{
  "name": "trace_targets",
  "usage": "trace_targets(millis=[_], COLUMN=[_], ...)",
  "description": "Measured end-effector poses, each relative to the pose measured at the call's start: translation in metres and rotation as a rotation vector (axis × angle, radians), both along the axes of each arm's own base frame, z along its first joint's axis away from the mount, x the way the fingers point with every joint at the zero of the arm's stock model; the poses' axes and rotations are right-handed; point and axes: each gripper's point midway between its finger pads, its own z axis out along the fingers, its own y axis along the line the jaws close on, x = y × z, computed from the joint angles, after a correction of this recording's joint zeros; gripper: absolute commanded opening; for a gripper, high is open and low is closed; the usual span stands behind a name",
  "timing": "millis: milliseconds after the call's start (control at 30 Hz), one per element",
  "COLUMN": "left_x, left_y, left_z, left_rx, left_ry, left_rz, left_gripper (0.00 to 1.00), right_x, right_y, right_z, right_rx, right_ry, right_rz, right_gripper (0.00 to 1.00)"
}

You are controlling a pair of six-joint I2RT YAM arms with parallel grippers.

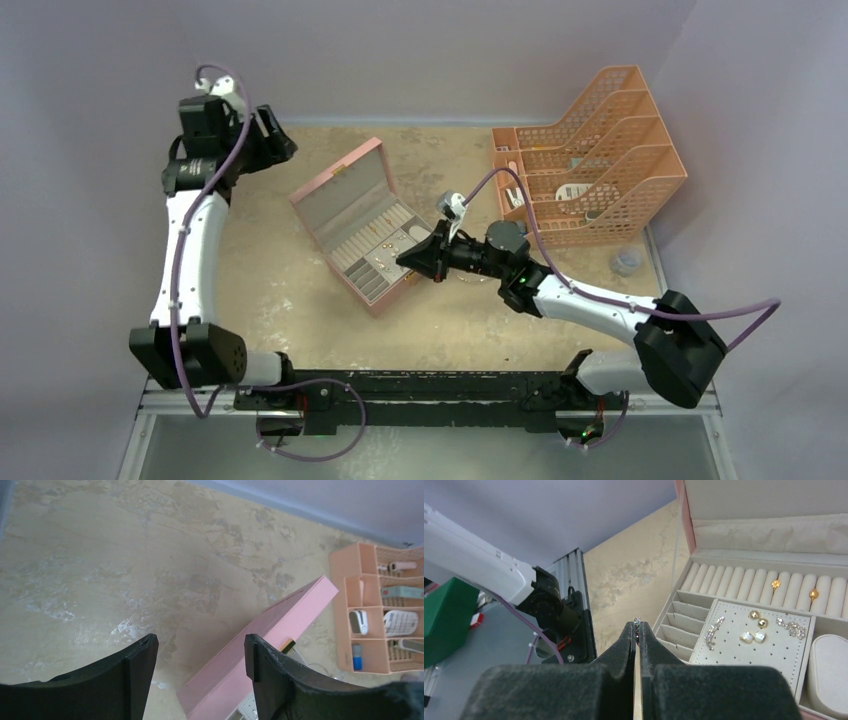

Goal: Organize the mixed jewelry
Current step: Adjust the jewelry box at the center of the board.

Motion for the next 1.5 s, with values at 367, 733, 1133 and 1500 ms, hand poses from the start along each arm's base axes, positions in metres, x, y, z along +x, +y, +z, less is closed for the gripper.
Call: trace_targets(millis=[367,733,1133,1500], left_x=[-0.128,-0.155,-0.127,-0.122], left_y=[-0.007,-0.027,-0.052,-0.053], left_z=[0.014,-0.154,-0.186,-0.184], left_rx=[-0.092,-0.314,-0.387,-0.256], left_ry=[-0.177,0.157,0.171,0.157], left_rz=[0.040,0.116,0.045,0.165], left_gripper=[0.62,0.54,0.51,0.48], right_x=[0.019,0.032,0.047,0.054], right_y=[0.002,0.006,0.018,0.021], right_z=[0.050,0.035,0.023,0.015], right_rx=[0.099,0.087,0.050,0.021], right_ry=[-0.059,-0.051,-0.040,-0.060], right_rz=[-0.037,-0.045,-0.047,-0.049], right_gripper=[0.00,0.00,0.00,0.00])
